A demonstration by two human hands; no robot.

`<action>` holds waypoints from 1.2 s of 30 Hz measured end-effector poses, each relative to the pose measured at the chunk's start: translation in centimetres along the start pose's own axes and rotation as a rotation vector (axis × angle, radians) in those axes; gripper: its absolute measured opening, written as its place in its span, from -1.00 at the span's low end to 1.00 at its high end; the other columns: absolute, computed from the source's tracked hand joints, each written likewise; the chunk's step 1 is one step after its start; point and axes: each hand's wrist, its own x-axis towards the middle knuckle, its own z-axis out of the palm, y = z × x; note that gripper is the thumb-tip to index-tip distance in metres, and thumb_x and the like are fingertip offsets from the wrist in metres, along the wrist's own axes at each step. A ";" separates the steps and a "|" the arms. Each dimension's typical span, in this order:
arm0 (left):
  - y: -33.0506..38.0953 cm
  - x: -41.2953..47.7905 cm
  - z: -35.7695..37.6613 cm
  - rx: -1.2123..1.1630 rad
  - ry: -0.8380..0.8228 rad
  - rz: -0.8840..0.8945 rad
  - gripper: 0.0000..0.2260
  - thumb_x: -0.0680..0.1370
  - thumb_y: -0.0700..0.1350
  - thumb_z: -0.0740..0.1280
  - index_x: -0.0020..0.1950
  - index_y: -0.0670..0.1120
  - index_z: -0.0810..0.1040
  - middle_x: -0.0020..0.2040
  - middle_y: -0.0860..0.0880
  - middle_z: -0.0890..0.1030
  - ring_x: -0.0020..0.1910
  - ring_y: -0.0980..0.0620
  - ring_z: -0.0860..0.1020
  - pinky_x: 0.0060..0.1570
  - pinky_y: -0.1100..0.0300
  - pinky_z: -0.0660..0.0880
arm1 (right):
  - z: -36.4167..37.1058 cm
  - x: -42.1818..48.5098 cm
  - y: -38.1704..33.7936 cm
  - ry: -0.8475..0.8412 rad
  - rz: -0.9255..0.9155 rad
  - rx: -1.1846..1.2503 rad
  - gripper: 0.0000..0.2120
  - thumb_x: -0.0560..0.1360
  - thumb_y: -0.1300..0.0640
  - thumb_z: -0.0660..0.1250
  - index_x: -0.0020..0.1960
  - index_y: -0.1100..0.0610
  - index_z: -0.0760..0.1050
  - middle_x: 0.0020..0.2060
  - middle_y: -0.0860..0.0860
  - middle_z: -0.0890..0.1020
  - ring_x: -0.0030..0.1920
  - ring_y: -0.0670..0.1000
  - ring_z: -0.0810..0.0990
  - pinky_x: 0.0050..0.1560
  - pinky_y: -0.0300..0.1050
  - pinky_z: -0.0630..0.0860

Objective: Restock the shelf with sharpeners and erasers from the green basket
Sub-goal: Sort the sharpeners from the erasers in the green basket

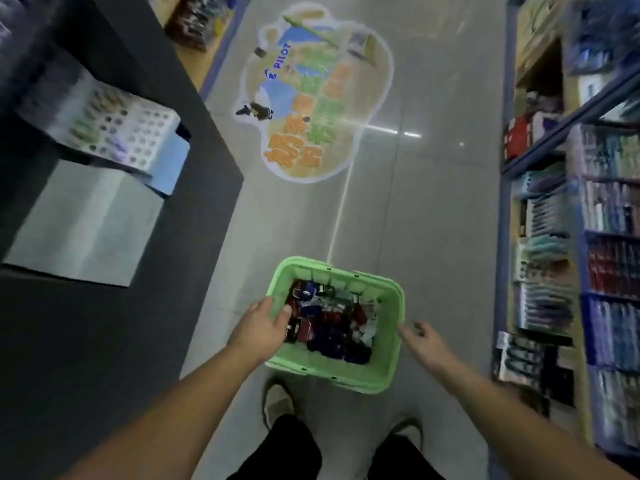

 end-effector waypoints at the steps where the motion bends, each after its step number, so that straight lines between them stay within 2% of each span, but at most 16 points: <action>1: -0.7 2.0 1.3 -0.010 0.024 0.013 -0.45 0.70 0.20 0.11 0.57 -0.11 0.32 0.49 -0.18 0.41 0.43 -0.18 0.43 0.39 0.00 0.39 | 0.9 1.7 0.4 0.003 -0.037 0.047 -0.23 0.66 -0.13 0.28 0.66 0.27 0.08 0.58 0.23 0.31 0.51 0.24 0.38 0.17 -0.09 0.40; 3: -1.9 5.8 3.8 -0.003 0.041 0.004 -0.39 0.69 0.24 0.09 0.62 -0.11 0.23 0.56 -0.21 0.32 0.49 -0.21 0.37 0.46 -0.06 0.35 | 2.1 6.4 1.8 0.027 -0.040 0.033 -0.05 0.57 -0.25 0.32 0.68 0.23 -0.04 0.62 0.22 0.24 0.55 0.29 0.32 0.40 0.10 0.39; 5: -2.9 9.1 5.9 0.031 0.033 -0.083 -0.30 0.68 0.27 0.06 0.68 -0.12 0.02 0.66 -0.19 0.14 0.56 -0.25 0.26 0.50 -0.13 0.27 | 3.1 11.3 3.6 0.030 -0.018 0.071 0.08 0.49 -0.31 0.37 0.69 0.20 -0.12 0.61 0.22 0.25 0.53 0.31 0.35 0.40 0.14 0.43; 6: -3.6 10.2 7.2 0.043 0.021 -0.125 -0.27 0.68 0.29 0.05 0.69 -0.11 -0.07 0.67 -0.18 0.10 0.57 -0.27 0.24 0.49 -0.16 0.27 | 3.7 12.8 4.4 0.052 -0.011 0.069 0.09 0.45 -0.33 0.39 0.69 0.20 -0.05 0.57 0.22 0.33 0.49 0.31 0.41 0.36 0.09 0.46; 7: -4.3 11.0 8.2 0.032 0.018 -0.159 -0.25 0.68 0.30 0.04 0.69 -0.10 -0.13 0.67 -0.19 0.10 0.56 -0.29 0.25 0.48 -0.18 0.28 | 4.2 14.3 5.1 0.065 0.009 0.069 0.07 0.40 -0.37 0.41 0.66 0.19 0.09 0.49 0.22 0.44 0.41 0.29 0.50 0.34 0.13 0.51; 8: -4.8 11.6 9.0 0.003 0.021 -0.184 -0.25 0.68 0.30 0.04 0.69 -0.08 -0.17 0.65 -0.22 0.11 0.54 -0.31 0.28 0.46 -0.19 0.30 | 4.6 15.5 5.7 0.073 0.004 0.091 -0.04 0.40 -0.37 0.43 0.57 0.17 0.25 0.38 0.19 0.54 0.31 0.26 0.57 0.29 0.16 0.55; 10: -5.9 12.7 10.4 -0.042 0.038 -0.214 -0.27 0.68 0.30 0.04 0.69 -0.02 -0.19 0.62 -0.25 0.16 0.48 -0.34 0.36 0.40 -0.21 0.36 | 5.4 17.1 6.7 0.117 -0.001 0.143 -0.35 0.50 -0.24 0.46 0.40 0.13 0.38 0.19 0.13 0.60 0.16 0.21 0.61 0.18 0.16 0.60; 13: -7.1 13.7 11.3 0.005 0.104 -0.256 -0.31 0.66 0.33 0.05 0.64 -0.06 0.03 0.48 -0.29 0.34 0.34 -0.34 0.48 0.28 -0.19 0.46 | 6.1 19.0 8.3 0.227 -0.020 0.050 -0.34 0.47 -0.27 0.49 0.33 0.15 0.40 0.11 0.15 0.63 0.05 0.19 0.65 0.13 0.19 0.64; 16: -7.2 14.0 10.8 0.048 0.169 -0.311 -0.35 0.65 0.33 0.09 0.39 -0.23 0.36 0.25 -0.28 0.51 0.15 -0.30 0.55 0.11 -0.14 0.54 | 5.5 19.4 9.1 0.260 -0.017 -0.094 -0.20 0.33 -0.46 0.43 0.24 0.18 0.48 -0.03 0.14 0.66 -0.09 0.16 0.68 -0.03 0.10 0.68; 18: -6.5 13.3 9.8 0.048 0.179 -0.292 -0.38 0.66 0.31 0.10 0.30 -0.26 0.41 0.16 -0.26 0.54 0.05 -0.26 0.57 -0.02 -0.07 0.53 | 4.6 19.0 9.0 0.267 -0.043 -0.130 -0.12 0.24 -0.54 0.37 0.20 0.17 0.54 -0.07 0.13 0.69 -0.14 0.14 0.69 -0.15 0.02 0.67; 19: -5.9 12.7 9.2 0.054 0.189 -0.272 -0.39 0.66 0.30 0.09 0.27 -0.26 0.42 0.13 -0.25 0.55 0.01 -0.24 0.57 -0.08 -0.04 0.51 | 3.8 18.7 8.8 0.268 -0.053 -0.139 -0.17 0.29 -0.51 0.39 0.19 0.18 0.54 -0.09 0.13 0.69 -0.16 0.13 0.69 -0.20 -0.03 0.64; 22: -3.1 10.1 5.7 0.085 0.227 -0.222 -0.43 0.68 0.26 0.10 0.22 -0.26 0.43 0.08 -0.24 0.57 -0.06 -0.21 0.54 -0.15 0.02 0.42 | 1.1 14.0 5.8 0.277 -0.090 -0.166 -0.40 0.50 -0.30 0.44 0.19 0.22 0.52 -0.09 0.14 0.67 -0.17 0.12 0.66 -0.25 -0.07 0.56; 26: 1.6 3.7 -0.5 0.070 0.250 -0.141 -0.51 0.69 0.24 0.10 0.12 -0.21 0.42 -0.03 -0.17 0.53 -0.10 -0.19 0.51 -0.16 0.04 0.40 | -3.7 4.6 1.6 0.295 -0.156 -0.079 -0.63 0.59 -0.12 0.41 0.13 0.17 0.45 -0.09 0.13 0.64 -0.14 0.12 0.64 -0.13 0.05 0.62; 28: 4.7 -0.7 -4.1 0.027 0.271 -0.087 -0.58 0.70 0.20 0.11 0.05 -0.18 0.40 -0.07 -0.18 0.55 -0.14 -0.18 0.51 -0.19 0.03 0.39 | -6.8 -1.1 -0.9 0.313 -0.197 -0.037 -0.73 0.66 -0.04 0.33 0.11 0.17 0.44 -0.12 0.15 0.61 -0.19 0.12 0.61 -0.20 0.03 0.58; 31: 10.3 -8.0 -9.8 -0.071 0.323 -0.010 -0.67 0.72 0.08 0.15 -0.04 -0.17 0.38 -0.19 -0.13 0.51 -0.20 -0.18 0.49 -0.22 0.02 0.36 | -12.0 -9.3 -5.2 0.333 -0.227 -0.031 -0.78 0.72 -0.02 0.21 0.15 0.15 0.40 -0.15 0.14 0.57 -0.26 0.13 0.58 -0.34 -0.05 0.44; 36: 18.7 -18.0 -18.0 -0.197 0.459 0.049 -0.76 0.71 -0.01 0.21 0.04 -0.19 0.46 -0.18 -0.12 0.52 -0.13 -0.22 0.52 -0.18 0.01 0.37 | -21.2 -21.1 -12.5 0.352 -0.339 -0.025 -0.84 0.68 0.04 0.27 0.15 0.12 0.40 -0.11 0.16 0.61 -0.20 0.18 0.64 -0.17 0.12 0.61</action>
